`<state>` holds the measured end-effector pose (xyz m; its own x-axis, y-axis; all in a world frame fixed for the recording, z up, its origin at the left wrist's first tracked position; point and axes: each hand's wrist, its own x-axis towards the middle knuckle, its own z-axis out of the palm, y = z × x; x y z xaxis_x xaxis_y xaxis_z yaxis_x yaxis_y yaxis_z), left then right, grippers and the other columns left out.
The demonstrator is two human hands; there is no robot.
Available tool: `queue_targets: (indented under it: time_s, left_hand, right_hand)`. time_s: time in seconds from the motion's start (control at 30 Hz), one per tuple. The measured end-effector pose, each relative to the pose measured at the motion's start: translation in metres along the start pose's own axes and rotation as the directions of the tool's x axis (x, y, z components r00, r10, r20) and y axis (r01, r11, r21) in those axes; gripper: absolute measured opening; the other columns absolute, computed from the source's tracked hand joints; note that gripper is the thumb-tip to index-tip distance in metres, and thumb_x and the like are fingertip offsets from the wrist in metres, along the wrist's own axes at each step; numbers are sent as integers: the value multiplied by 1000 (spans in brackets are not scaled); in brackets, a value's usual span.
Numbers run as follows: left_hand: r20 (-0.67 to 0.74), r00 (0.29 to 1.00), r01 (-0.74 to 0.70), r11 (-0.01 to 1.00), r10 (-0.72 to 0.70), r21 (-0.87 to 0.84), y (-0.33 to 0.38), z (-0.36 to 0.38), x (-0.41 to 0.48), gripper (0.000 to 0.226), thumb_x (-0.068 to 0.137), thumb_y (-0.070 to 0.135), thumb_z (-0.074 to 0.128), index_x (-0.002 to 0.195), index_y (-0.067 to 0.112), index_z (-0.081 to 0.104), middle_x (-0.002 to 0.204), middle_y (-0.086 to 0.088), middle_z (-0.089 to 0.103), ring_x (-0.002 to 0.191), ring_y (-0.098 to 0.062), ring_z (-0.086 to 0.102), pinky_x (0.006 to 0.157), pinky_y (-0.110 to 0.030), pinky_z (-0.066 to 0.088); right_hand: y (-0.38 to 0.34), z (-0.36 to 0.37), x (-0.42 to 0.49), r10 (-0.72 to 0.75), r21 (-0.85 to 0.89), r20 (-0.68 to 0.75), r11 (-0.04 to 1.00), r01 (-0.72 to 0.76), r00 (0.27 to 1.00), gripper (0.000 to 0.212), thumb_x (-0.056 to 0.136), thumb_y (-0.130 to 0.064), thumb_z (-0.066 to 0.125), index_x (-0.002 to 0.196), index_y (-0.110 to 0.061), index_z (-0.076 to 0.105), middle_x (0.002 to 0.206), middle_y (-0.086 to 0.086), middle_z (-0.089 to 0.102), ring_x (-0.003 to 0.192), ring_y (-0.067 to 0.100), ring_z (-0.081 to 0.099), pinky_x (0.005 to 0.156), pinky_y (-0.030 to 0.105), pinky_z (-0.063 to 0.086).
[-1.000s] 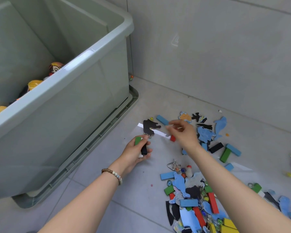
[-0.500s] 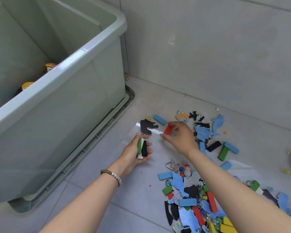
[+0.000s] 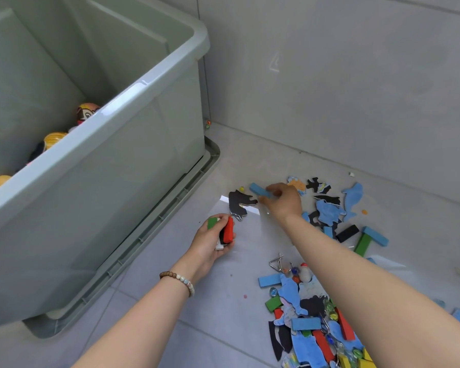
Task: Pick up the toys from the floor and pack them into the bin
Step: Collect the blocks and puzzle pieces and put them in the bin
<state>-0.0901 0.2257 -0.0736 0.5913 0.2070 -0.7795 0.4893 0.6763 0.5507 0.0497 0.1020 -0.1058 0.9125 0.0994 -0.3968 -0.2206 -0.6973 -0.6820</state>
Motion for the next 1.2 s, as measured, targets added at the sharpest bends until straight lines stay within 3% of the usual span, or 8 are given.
queue_targets:
  time_s: [0.17,0.33,0.43,0.5,0.63,0.77,0.93,1.2]
  left_hand:
    - [61,998,28,988,-19,-152,6,2,-2,18,90,23,60,107,16,57,91,-3,62,71,-12,62,58,-21,56]
    - [158,987,72,981,-44,-178,7,9,-6,42,93,49,46,107,13,62,98,-10,68,75,-20,68,76,-33,56]
    - [224,974,63,992,-37,-110,3,15,-7,65,88,65,38,116,12,62,110,-10,69,95,-22,67,89,-36,52]
    - [234,972,31,996,-11,-82,0,21,-9,56,88,60,45,112,12,62,109,-8,68,101,-21,65,88,-33,53]
    - [157,987,-35,997,25,63,-8,23,-7,7,91,25,58,97,20,60,95,-2,62,86,-13,62,67,-26,55]
    - [132,990,35,989,-54,142,-25,17,-16,9,89,18,62,98,20,62,94,-1,65,88,-12,62,61,-24,56]
    - [154,982,50,942,-107,333,-48,4,-24,11,88,18,64,98,19,62,92,-1,66,82,-10,63,60,-23,56]
    - [131,987,39,940,-88,340,-58,-2,-37,13,89,18,62,102,19,61,96,-3,66,84,-12,63,65,-24,58]
  right_hand:
    - [1,2,-7,-9,29,-61,1000,10,998,24,78,-24,72,98,-11,67,105,8,65,96,21,61,79,25,46]
    - [-25,-24,-51,-139,435,214,900,33,967,19,76,-15,76,93,-7,70,86,6,68,75,11,61,67,9,48]
    - [-25,-34,-77,-161,331,352,943,38,922,18,74,-18,78,88,-10,71,86,9,70,75,11,61,73,19,50]
    - [-19,-39,-86,-149,234,386,970,60,910,20,72,-23,80,86,-11,72,77,3,66,67,9,55,65,19,45]
    - [3,-63,-86,-142,189,368,979,76,919,21,75,-30,77,92,-19,71,92,-1,67,75,8,55,66,13,43]
    - [47,-99,-92,-63,104,282,994,34,957,25,76,-25,76,98,-15,67,100,-4,65,84,9,57,69,9,43]
    - [90,-97,-105,-56,-75,366,993,89,929,23,74,-27,78,94,-25,66,102,-3,65,84,5,56,70,10,41]
    - [95,-82,-112,-137,-182,285,964,193,949,37,77,-21,74,112,-19,60,103,-2,54,83,9,56,75,16,42]
